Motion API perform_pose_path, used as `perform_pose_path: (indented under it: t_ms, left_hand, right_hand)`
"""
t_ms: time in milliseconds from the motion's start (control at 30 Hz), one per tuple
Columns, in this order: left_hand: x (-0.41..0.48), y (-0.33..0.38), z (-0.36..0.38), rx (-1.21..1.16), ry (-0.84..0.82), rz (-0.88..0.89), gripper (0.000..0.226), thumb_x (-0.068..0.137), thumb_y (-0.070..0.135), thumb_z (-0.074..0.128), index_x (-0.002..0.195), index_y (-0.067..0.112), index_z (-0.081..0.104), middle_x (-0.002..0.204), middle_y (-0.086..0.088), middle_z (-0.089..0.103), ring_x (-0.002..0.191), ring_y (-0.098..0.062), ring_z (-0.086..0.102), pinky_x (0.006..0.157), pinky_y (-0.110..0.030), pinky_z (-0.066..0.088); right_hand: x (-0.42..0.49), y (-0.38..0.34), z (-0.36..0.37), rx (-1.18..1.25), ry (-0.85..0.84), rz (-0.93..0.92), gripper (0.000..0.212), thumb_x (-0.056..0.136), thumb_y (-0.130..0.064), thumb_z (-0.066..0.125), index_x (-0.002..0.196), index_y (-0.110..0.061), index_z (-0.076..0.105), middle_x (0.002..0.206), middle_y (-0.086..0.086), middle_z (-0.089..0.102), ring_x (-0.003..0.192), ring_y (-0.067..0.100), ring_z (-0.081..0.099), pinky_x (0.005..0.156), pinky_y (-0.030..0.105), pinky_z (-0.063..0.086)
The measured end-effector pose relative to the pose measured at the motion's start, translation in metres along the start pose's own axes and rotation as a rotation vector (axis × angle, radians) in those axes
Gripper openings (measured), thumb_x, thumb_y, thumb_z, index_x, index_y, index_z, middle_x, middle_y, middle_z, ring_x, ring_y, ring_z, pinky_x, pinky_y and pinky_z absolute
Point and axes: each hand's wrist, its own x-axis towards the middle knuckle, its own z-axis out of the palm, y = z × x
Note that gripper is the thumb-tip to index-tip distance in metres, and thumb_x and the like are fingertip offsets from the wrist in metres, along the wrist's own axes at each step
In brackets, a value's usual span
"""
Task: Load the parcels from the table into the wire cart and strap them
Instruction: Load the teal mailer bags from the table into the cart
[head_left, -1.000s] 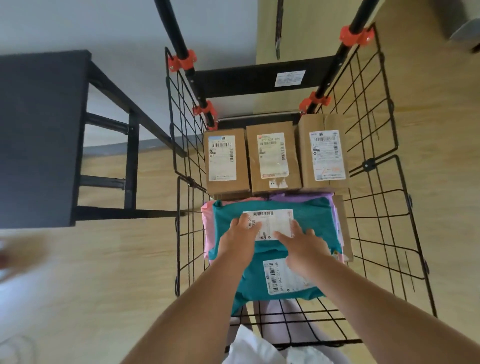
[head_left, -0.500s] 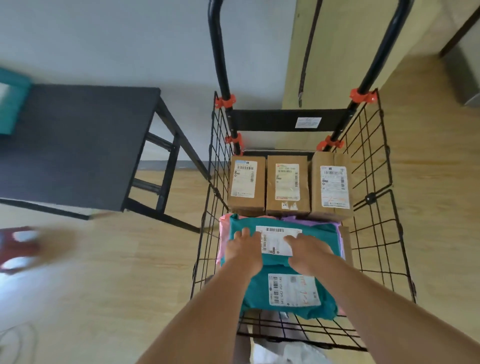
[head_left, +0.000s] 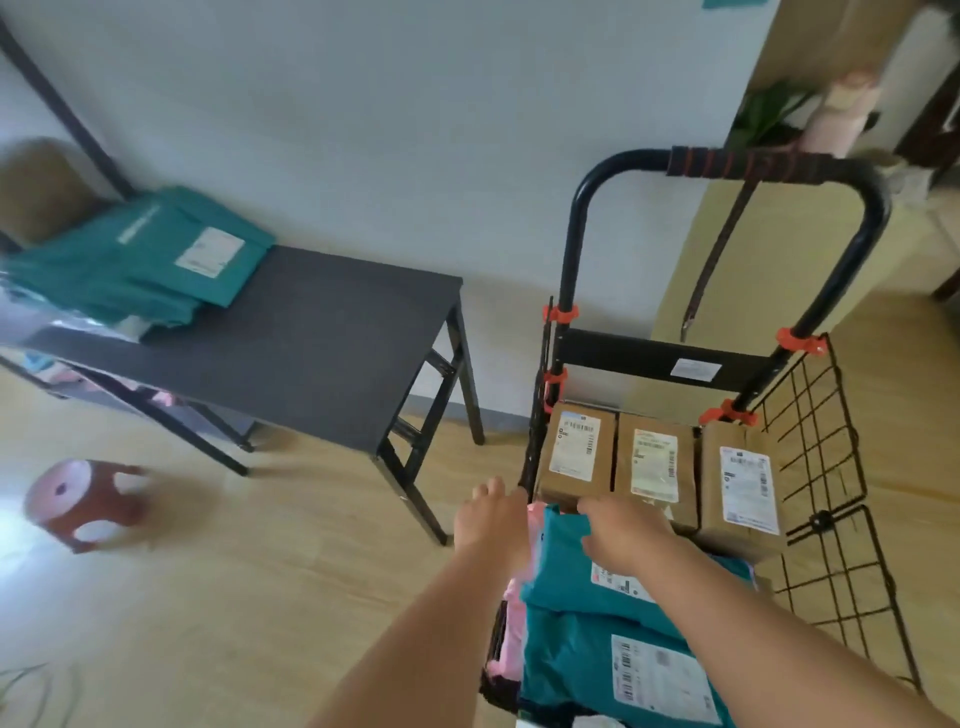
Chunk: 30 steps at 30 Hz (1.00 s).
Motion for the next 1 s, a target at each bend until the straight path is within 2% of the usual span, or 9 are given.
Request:
perform_pose_path:
  t_ms: [133, 267, 433, 500, 633, 733, 867, 1000]
  left_hand:
    - [-0.020, -0.055, -0.004, -0.025, 0.005, -0.047, 0.058, 0.086, 0.018, 0.067, 0.138, 0.018, 0.042, 0.137, -0.008, 0.044, 0.126, -0.028, 0.045, 0.100, -0.042, 0.045]
    - [-0.044, -0.122, -0.001, -0.084, -0.021, -0.118, 0.054, 0.088, 0.011, 0.059, 0.138, 0.017, 0.040, 0.142, -0.010, 0.041, 0.130, -0.031, 0.041, 0.098, -0.042, 0.046]
    - [-0.074, -0.204, 0.008, -0.183, -0.034, -0.213, 0.056, 0.090, 0.010, 0.053, 0.143, 0.018, 0.038, 0.141, -0.009, 0.042, 0.131, -0.029, 0.040, 0.102, -0.041, 0.044]
    - [-0.086, -0.235, 0.015, -0.222, -0.042, -0.242, 0.055, 0.090, 0.011, 0.055, 0.142, 0.018, 0.040, 0.141, -0.009, 0.042, 0.131, -0.029, 0.041, 0.102, -0.041, 0.044]
    - [-0.112, -0.294, 0.032, -0.282, -0.061, -0.304, 0.053, 0.090, 0.013, 0.053, 0.141, 0.018, 0.043, 0.139, -0.009, 0.043, 0.130, -0.029, 0.041, 0.102, -0.041, 0.043]
    - [-0.130, -0.333, 0.041, -0.330, -0.065, -0.350, 0.053, 0.089, 0.012, 0.052, 0.141, 0.017, 0.043, 0.138, -0.009, 0.043, 0.130, -0.029, 0.041, 0.103, -0.041, 0.044]
    - [-0.149, -0.371, 0.048, -0.330, -0.059, -0.401, 0.053, 0.089, 0.010, 0.050, 0.141, 0.017, 0.044, 0.139, -0.009, 0.044, 0.129, -0.029, 0.043, 0.102, -0.040, 0.044]
    - [-0.156, -0.392, 0.051, -0.329, -0.065, -0.406, 0.054, 0.091, 0.010, 0.048, 0.144, 0.019, 0.040, 0.142, -0.009, 0.042, 0.130, -0.030, 0.042, 0.102, -0.041, 0.044]
  right_hand:
    - [-0.003, -0.055, 0.001, -0.092, 0.028, -0.043, 0.031, 0.095, -0.023, 0.053, 0.126, -0.021, 0.053, 0.123, 0.004, 0.059, 0.113, 0.024, 0.057, 0.092, 0.037, 0.050]
    - [0.001, -0.115, 0.009, -0.136, 0.049, -0.118, 0.033, 0.095, -0.023, 0.054, 0.127, -0.022, 0.053, 0.127, 0.004, 0.059, 0.117, 0.025, 0.057, 0.094, 0.037, 0.049]
    - [0.010, -0.194, 0.024, -0.163, 0.036, -0.191, 0.024, 0.093, -0.024, 0.054, 0.117, -0.023, 0.056, 0.119, 0.003, 0.062, 0.109, 0.023, 0.059, 0.075, 0.031, 0.042]
    - [0.014, -0.224, 0.032, -0.181, 0.011, -0.215, 0.023, 0.094, -0.024, 0.051, 0.117, -0.023, 0.055, 0.119, 0.004, 0.061, 0.108, 0.024, 0.058, 0.073, 0.030, 0.040]
    - [0.018, -0.288, 0.051, -0.215, -0.030, -0.259, 0.031, 0.096, -0.025, 0.049, 0.127, -0.024, 0.053, 0.128, 0.004, 0.057, 0.114, 0.025, 0.056, 0.080, 0.033, 0.045]
    - [0.017, -0.330, 0.062, -0.225, -0.036, -0.297, 0.031, 0.096, -0.024, 0.049, 0.127, -0.023, 0.053, 0.126, 0.003, 0.058, 0.111, 0.023, 0.058, 0.084, 0.036, 0.051]
    - [0.015, -0.370, 0.067, -0.225, -0.050, -0.322, 0.028, 0.098, -0.027, 0.048, 0.125, -0.022, 0.053, 0.123, 0.002, 0.058, 0.106, 0.022, 0.058, 0.083, 0.034, 0.051]
    - [0.018, -0.393, 0.062, -0.202, -0.041, -0.315, 0.034, 0.100, -0.029, 0.046, 0.133, -0.020, 0.051, 0.130, 0.002, 0.058, 0.112, 0.021, 0.057, 0.092, 0.037, 0.051]
